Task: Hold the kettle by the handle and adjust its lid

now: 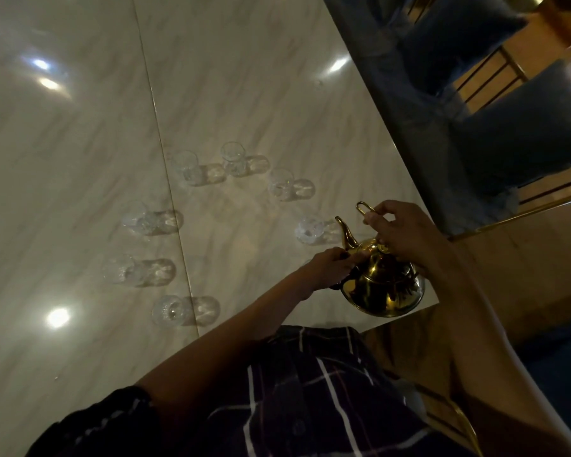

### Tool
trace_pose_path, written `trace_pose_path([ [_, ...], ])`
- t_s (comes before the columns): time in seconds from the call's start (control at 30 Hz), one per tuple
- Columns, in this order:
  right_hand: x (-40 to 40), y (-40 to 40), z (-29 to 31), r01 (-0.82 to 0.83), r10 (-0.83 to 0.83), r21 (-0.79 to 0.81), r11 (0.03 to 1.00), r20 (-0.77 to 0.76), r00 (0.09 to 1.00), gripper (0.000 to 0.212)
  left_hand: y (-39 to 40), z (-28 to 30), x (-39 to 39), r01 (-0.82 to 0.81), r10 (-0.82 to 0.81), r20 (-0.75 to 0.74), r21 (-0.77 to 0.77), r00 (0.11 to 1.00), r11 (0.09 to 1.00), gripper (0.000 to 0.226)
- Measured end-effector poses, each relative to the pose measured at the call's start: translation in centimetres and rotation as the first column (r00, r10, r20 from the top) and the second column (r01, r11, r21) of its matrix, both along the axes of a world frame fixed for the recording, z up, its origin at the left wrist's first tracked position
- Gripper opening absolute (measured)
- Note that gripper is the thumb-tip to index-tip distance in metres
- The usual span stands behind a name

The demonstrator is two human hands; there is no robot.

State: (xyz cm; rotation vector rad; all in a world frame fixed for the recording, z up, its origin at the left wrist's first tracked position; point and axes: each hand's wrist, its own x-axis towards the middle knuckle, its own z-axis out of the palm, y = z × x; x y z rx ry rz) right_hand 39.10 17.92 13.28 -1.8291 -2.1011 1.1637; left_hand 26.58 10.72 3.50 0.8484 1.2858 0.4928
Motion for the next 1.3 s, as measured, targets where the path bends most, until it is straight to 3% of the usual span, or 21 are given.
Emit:
trace_pose_path([
  [0.07, -0.03, 0.03, 0.04, 0.0, 0.0, -0.002, 1.0, 0.005, 1.0, 0.022, 0.01, 0.09, 0.01, 0.0, 0.0, 0.006, -0.001, 1.0, 1.0, 0.052],
  [0.27, -0.08, 0.13, -0.07, 0.004, -0.004, -0.009, 1.0, 0.007, 1.0, 0.022, -0.1, -0.23, -0.01, -0.009, 0.009, -0.002, 0.007, 1.0, 1.0, 0.063],
  [1.3, 0.14, 0.43, -0.62, 0.007, -0.008, -0.013, 1.0, -0.023, 1.0, 0.023, -0.02, -0.64, -0.01, -0.021, 0.021, -0.022, -0.014, 1.0, 1.0, 0.061],
])
